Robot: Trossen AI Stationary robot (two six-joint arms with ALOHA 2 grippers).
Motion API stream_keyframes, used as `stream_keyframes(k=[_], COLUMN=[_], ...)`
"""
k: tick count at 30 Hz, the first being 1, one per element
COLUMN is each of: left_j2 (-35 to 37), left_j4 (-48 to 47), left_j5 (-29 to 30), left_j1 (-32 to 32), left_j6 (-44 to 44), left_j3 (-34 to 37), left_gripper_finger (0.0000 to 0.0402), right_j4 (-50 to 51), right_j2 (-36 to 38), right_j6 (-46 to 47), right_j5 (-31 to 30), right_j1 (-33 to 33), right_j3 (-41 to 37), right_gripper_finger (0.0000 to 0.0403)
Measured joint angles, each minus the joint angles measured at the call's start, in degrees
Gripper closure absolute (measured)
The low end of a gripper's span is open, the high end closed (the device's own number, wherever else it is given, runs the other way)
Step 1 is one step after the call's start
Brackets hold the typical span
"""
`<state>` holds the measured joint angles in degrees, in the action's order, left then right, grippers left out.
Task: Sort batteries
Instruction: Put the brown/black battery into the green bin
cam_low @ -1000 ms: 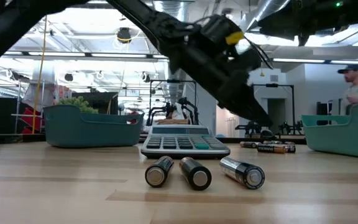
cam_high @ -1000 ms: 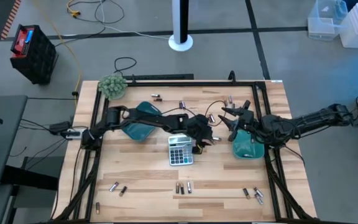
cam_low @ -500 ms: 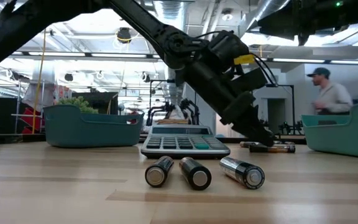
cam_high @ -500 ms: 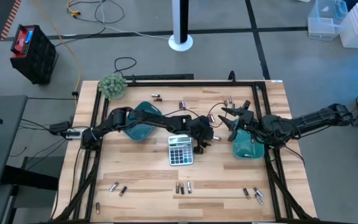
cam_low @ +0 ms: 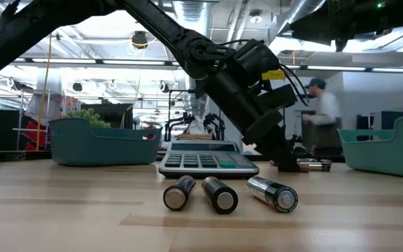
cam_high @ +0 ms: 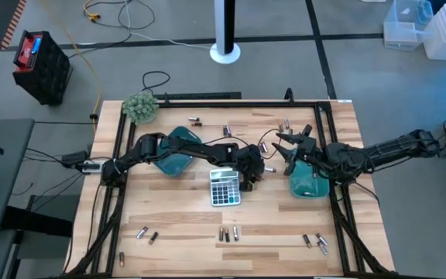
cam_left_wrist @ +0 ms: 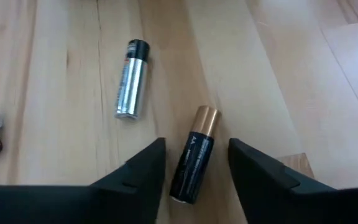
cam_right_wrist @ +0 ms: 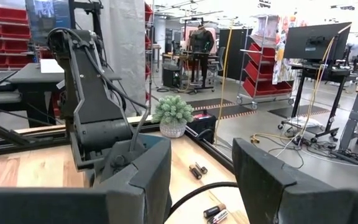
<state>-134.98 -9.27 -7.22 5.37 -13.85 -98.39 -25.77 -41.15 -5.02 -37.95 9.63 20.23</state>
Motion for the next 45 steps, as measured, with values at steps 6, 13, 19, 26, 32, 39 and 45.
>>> stream_keyframes(k=[6, 13, 19, 26, 32, 39, 45], left_j2=[0.00, 0.00, 0.07, 0.33, -0.14, -2.72, -7.36], left_j4=[-1.47, -0.64, -0.75, 11.68, 22.56, 26.36, 27.93], left_j5=[0.03, 0.44, 0.62, -1.46, -2.88, -2.42, -3.22], left_j1=[-0.02, -0.06, -1.01, -0.80, 0.25, 0.80, 1.16], left_j6=[-0.26, -0.37, -1.16, 1.88, 7.04, 11.78, 13.78], left_j3=[-0.02, -0.02, -2.36, -4.13, -4.20, -6.64, -13.47], left_gripper_finger=[0.0333, 0.0359, 0.0359, 0.0359, 0.0359, 0.0359, 0.0359], right_j4=[-3.35, -7.40, -9.79, -14.93, -17.00, -18.99, -20.83], right_j2=[0.00, 0.02, 0.02, 0.02, 0.04, -0.07, -0.07], right_j6=[-0.39, -3.24, -5.57, -9.99, -12.02, -13.13, -14.87], right_j5=[0.52, 0.63, 0.65, 0.61, 0.52, 0.55, 0.70], right_j1=[1.15, 3.72, 5.57, 10.07, 11.69, 11.79, 13.23], right_j3=[0.00, 0.02, 0.02, 0.02, 0.03, 0.04, 0.07], right_gripper_finger=[0.0216, 0.0216, 0.0216, 0.0216, 0.0216, 0.0216, 0.0216])
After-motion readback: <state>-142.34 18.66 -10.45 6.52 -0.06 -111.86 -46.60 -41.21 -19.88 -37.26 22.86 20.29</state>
